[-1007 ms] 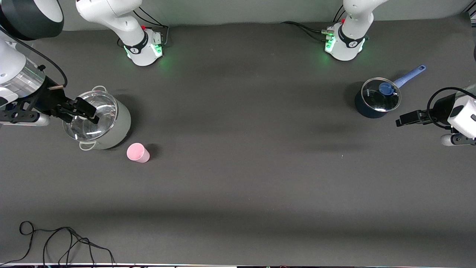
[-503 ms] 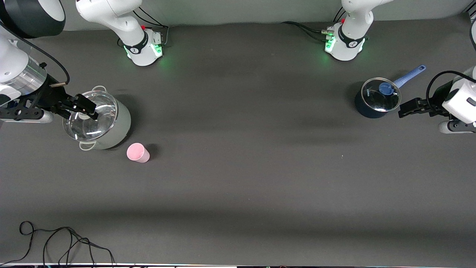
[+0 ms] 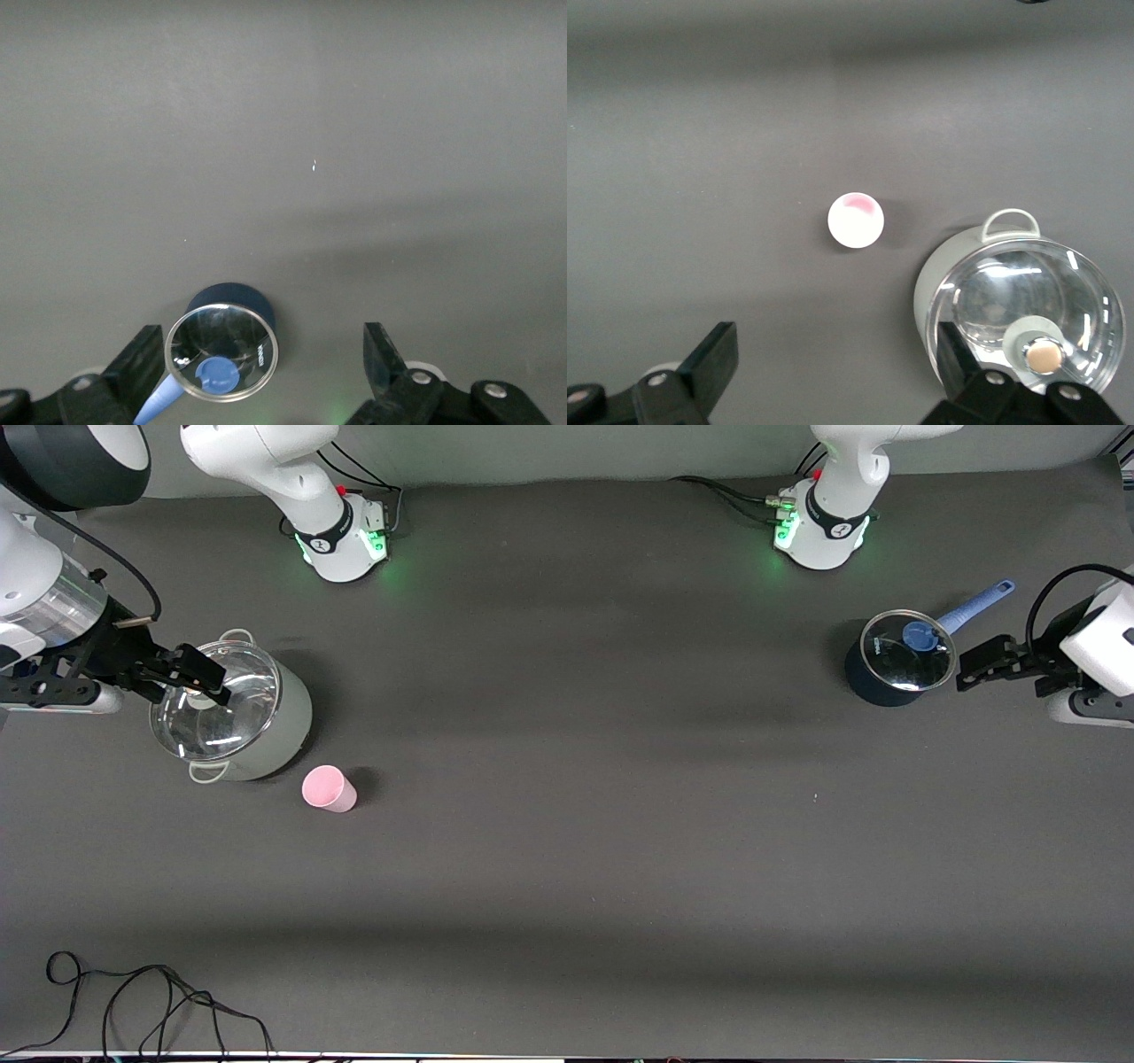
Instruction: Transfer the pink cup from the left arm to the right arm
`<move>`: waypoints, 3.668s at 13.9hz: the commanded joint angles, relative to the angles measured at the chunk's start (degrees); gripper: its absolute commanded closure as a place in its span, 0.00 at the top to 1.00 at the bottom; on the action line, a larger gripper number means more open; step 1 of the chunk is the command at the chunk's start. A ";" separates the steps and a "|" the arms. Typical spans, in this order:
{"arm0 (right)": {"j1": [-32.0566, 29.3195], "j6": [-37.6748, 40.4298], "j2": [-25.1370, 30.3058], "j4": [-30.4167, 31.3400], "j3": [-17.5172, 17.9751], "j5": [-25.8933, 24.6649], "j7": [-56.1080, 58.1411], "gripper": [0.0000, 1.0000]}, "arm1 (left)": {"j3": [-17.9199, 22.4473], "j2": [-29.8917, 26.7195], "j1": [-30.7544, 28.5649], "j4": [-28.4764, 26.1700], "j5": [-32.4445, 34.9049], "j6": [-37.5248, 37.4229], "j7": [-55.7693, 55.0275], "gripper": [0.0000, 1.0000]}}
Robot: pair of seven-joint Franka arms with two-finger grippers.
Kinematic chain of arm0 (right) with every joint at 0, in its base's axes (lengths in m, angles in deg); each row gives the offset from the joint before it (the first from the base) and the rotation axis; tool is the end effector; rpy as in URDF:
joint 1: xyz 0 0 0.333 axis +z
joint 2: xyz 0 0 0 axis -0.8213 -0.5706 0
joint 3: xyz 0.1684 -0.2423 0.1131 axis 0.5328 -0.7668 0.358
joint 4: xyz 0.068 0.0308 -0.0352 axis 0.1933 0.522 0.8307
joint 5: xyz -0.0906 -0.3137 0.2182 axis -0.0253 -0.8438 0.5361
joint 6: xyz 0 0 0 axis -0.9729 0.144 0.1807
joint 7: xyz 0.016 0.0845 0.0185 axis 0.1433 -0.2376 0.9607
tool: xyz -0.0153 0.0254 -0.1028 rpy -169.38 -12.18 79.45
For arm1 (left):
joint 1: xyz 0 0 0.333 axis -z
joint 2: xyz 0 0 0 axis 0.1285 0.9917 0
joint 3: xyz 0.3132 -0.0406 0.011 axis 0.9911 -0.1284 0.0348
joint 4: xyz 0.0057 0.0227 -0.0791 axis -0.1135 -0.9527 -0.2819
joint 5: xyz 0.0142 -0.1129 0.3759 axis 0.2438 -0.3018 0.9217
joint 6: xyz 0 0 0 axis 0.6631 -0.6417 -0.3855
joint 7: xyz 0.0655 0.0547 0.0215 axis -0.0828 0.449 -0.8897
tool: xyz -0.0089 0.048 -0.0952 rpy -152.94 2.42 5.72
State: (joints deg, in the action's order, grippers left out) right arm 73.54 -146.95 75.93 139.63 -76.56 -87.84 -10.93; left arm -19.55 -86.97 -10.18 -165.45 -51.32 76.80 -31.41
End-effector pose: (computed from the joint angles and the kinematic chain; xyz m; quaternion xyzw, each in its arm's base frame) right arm 0.5306 0.0365 0.5799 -0.9979 0.0536 -0.0308 0.0188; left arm 0.5554 -0.0062 0.5837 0.9972 -0.0576 -0.0449 0.0157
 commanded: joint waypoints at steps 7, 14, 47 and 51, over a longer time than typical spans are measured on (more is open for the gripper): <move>-6.90 8.82 -6.38 -12.89 5.02 -0.82 2.53 0.99 | -1.05 0.19 1.74 0.67 1.91 3.52 -7.25 1.00; -15.69 8.03 -5.06 -12.71 11.70 -0.11 2.35 1.00 | -1.14 -0.07 1.83 0.75 1.64 1.87 -6.48 1.00; -18.42 13.39 -6.81 -16.58 16.80 0.24 1.74 1.00 | -2.11 0.20 2.27 2.25 0.94 1.16 -11.84 1.00; -18.42 13.83 -6.90 -16.93 16.80 0.33 1.74 1.00 | -2.11 0.28 2.18 2.34 0.94 1.16 -11.84 1.00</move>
State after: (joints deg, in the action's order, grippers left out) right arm 54.95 -134.44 69.91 124.74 -59.83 -87.68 -9.40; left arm -21.98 -86.88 -8.54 -164.30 -50.31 79.19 -42.56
